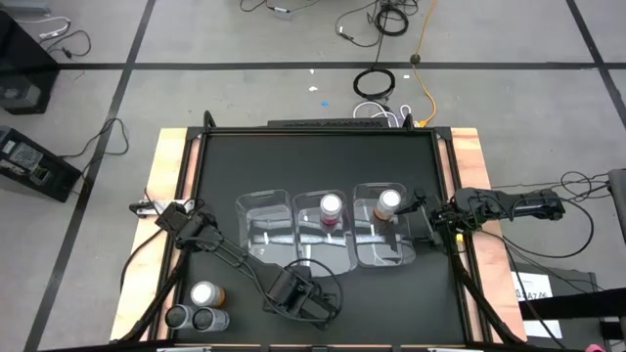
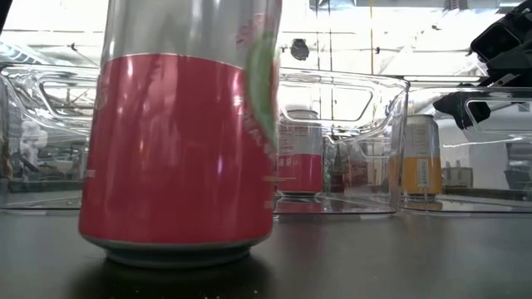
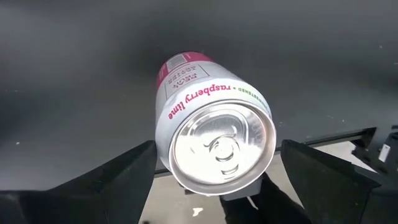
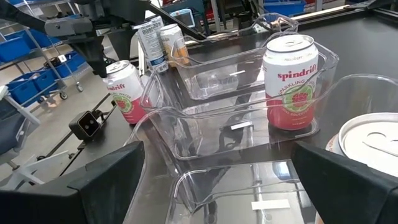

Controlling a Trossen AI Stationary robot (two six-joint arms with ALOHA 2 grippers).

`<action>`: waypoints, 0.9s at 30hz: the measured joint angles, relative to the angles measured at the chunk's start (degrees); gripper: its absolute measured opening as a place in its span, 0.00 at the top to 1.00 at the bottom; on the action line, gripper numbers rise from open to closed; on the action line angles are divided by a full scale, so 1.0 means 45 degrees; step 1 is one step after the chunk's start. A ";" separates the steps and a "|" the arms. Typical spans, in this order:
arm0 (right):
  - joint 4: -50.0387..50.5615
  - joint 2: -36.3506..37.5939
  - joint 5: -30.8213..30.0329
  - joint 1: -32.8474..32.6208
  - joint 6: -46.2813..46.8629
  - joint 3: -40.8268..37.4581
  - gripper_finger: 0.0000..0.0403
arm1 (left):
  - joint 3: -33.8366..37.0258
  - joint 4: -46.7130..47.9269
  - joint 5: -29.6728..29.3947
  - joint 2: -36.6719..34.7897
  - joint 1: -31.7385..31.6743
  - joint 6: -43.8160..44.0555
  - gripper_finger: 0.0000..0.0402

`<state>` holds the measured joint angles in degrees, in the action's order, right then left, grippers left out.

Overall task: Sort soda cans
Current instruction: Put the pink soda can into the middle transparent bin

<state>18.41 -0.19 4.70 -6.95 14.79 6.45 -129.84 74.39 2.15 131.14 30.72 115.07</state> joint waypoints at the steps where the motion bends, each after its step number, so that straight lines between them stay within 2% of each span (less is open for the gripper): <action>1: 0.0000 0.0000 -0.0003 0.0001 -0.0008 0.0000 0.01 | 0.0000 -0.0090 0.0000 0.0002 0.0000 -0.0007 0.12; 14: 0.0000 0.0000 0.0004 0.0002 -0.0160 0.0002 0.01 | 0.0000 -0.0224 -0.0566 -0.0002 -0.0005 -0.0123 0.12; 20: 0.0000 0.0000 0.0021 -0.0003 -0.0242 0.0001 0.01 | 0.0000 -0.0219 -0.1419 -0.0007 -0.0005 -0.0450 0.12; 27: 0.0000 0.0000 0.0021 -0.0003 -0.0257 -0.0003 0.01 | 0.0000 -0.0215 -0.1447 -0.0007 -0.0073 -0.0449 0.12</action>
<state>18.41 -0.19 4.80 -6.96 13.63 6.44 -129.84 73.43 -4.36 131.11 30.39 113.06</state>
